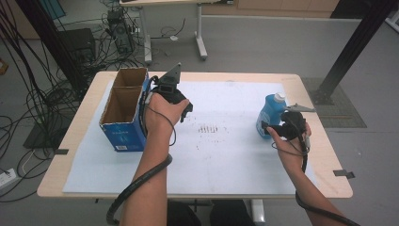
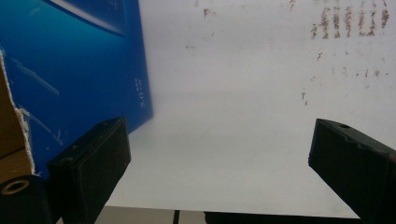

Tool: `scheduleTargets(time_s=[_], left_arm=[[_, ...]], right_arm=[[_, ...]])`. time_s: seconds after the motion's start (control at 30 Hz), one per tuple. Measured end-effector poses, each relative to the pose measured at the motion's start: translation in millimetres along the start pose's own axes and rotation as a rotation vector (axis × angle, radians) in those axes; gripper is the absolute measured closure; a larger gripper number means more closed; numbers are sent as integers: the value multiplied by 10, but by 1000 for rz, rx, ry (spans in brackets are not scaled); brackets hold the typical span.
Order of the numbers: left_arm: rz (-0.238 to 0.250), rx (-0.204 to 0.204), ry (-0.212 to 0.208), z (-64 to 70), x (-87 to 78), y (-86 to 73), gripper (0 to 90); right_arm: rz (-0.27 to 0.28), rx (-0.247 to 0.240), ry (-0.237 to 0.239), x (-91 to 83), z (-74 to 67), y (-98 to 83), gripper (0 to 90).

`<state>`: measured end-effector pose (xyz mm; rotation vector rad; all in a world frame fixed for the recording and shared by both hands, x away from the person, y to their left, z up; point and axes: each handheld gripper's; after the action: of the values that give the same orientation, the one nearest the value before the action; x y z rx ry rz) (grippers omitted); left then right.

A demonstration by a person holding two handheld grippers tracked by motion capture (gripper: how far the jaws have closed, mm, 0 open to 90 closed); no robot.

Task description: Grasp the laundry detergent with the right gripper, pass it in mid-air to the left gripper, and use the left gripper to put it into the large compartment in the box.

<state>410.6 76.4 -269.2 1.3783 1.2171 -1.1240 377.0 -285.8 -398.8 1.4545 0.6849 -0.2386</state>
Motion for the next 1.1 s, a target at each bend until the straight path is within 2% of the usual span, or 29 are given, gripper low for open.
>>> scheduleTargets(time_s=[1.1], left_arm=[[8, -1, -2, -29, -29, -5, 61]], right_arm=[[16, -20, 15, 23, -53, 20, 20]])
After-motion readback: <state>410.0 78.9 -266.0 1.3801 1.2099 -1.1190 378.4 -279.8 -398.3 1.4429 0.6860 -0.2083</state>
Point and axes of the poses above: each handheld gripper's, and its own axes: x roughly forward along the jaws, y roughly out of its top, z roughly to its right, and after that the axes turned 2 degrees about z, right-handed
